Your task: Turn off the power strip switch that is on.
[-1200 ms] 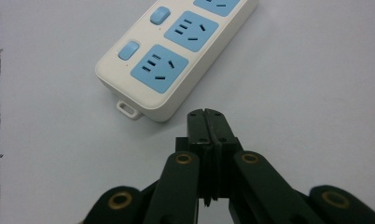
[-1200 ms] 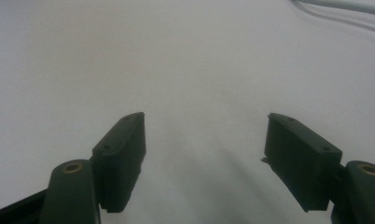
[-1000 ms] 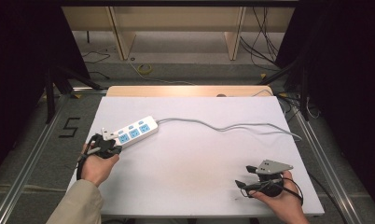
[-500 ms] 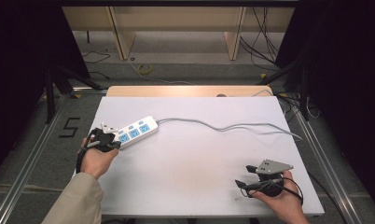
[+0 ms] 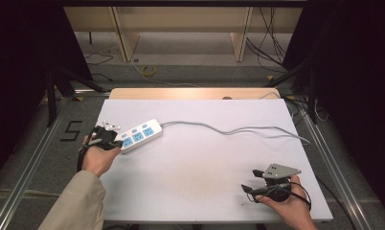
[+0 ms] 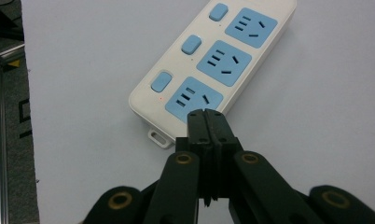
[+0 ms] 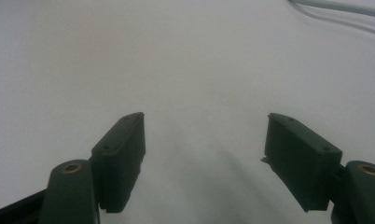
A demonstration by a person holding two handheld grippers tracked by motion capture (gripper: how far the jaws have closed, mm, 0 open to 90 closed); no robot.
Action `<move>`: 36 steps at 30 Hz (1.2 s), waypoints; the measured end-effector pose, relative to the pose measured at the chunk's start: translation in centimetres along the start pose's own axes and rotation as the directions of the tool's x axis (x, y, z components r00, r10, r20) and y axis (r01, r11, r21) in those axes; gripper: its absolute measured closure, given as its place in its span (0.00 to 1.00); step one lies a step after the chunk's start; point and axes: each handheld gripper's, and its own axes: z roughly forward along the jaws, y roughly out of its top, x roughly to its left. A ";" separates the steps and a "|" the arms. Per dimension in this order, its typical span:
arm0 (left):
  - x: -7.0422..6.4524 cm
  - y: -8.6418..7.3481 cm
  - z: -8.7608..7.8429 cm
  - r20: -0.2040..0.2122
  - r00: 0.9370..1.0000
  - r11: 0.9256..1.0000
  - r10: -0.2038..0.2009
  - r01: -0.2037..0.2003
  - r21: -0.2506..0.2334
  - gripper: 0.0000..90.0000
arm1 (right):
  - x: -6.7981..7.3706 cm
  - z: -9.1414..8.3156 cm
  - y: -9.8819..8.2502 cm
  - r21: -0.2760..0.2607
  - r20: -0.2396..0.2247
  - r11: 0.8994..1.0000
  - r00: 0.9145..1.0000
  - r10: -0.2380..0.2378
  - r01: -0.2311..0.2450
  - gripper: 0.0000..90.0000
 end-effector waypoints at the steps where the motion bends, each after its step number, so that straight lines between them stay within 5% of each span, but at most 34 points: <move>1: 0.1 0.1 0.0 0.001 1.000 1.000 0.004 -0.004 0.006 1.00 | 0.0 0.0 0.0 0.000 0.000 1.000 1.000 0.000 0.000 0.33; 36: 1.5 2.3 1.6 -0.009 1.000 0.998 -0.009 0.010 0.057 1.00 | 0.1 0.2 0.2 0.001 -0.005 1.000 1.000 -0.004 0.004 0.33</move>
